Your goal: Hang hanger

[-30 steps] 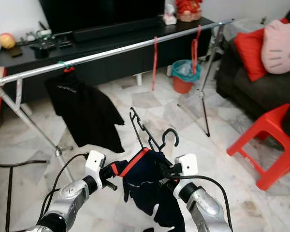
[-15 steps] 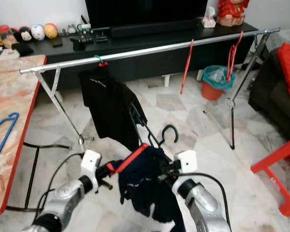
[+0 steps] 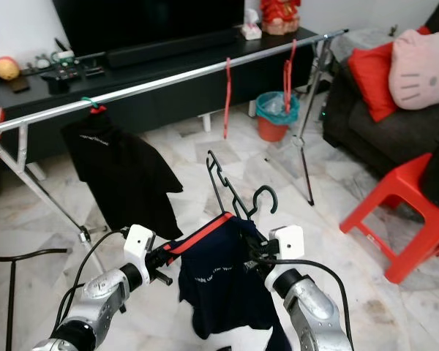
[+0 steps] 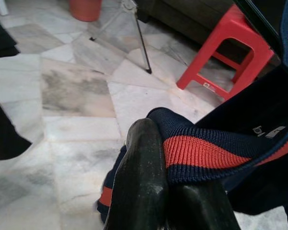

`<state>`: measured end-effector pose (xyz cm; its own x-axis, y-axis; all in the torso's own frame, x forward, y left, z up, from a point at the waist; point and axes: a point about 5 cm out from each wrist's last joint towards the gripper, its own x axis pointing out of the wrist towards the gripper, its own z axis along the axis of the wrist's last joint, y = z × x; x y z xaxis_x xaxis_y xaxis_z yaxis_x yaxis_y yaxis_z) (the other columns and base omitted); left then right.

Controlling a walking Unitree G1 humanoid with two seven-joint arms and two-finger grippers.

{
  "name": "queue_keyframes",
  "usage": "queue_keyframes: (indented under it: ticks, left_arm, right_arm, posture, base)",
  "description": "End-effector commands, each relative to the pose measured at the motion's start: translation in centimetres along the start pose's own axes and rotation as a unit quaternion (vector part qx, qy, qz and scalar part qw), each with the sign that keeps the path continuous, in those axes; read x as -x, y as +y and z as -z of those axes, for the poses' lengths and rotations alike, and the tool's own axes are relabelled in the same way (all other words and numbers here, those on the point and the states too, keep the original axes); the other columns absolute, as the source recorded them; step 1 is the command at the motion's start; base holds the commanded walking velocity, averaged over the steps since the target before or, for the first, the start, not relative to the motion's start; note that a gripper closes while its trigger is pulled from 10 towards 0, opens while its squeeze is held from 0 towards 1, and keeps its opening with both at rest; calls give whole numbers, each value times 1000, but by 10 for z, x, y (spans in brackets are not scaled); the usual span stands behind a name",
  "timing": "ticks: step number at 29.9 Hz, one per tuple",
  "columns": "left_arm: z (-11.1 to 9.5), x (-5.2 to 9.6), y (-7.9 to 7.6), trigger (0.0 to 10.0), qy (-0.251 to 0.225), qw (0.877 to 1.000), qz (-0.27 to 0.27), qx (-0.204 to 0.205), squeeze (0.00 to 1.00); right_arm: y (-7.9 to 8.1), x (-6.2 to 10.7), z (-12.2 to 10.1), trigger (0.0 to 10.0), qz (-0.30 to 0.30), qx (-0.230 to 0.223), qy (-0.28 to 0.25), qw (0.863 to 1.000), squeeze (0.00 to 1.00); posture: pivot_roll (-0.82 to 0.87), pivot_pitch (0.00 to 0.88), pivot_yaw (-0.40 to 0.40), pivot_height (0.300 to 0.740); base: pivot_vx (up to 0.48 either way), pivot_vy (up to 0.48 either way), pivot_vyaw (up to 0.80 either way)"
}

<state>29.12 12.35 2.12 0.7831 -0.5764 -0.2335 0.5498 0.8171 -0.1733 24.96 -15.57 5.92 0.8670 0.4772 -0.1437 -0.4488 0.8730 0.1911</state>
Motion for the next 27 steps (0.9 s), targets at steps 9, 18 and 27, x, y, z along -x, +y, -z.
queue_keyframes:
  ticks: [9, 18, 27]
  left_arm:
    - [0, 2, 4, 10000, 3, 1000, -5, 19, 0]
    - [-1, 3, 5, 10000, 4, 1000, -4, 7, 0]
    - [-1, 3, 4, 10000, 1, 1000, -3, 7, 0]
  right_arm:
    - [3, -3, -4, 10000, 0, 5, -12, 1000, 0]
    - [3, -3, -5, 10000, 2, 5, -15, 1000, 0]
    - [4, -4, -6, 10000, 3, 6, -16, 1000, 0]
  posture:
    - [-75, 48, 50, 740]
    - [-77, 54, 53, 740]
    - [-78, 57, 50, 740]
  base:
    - [0, 43, -781]
    - [0, 94, -784]
    - [0, 0, -783]
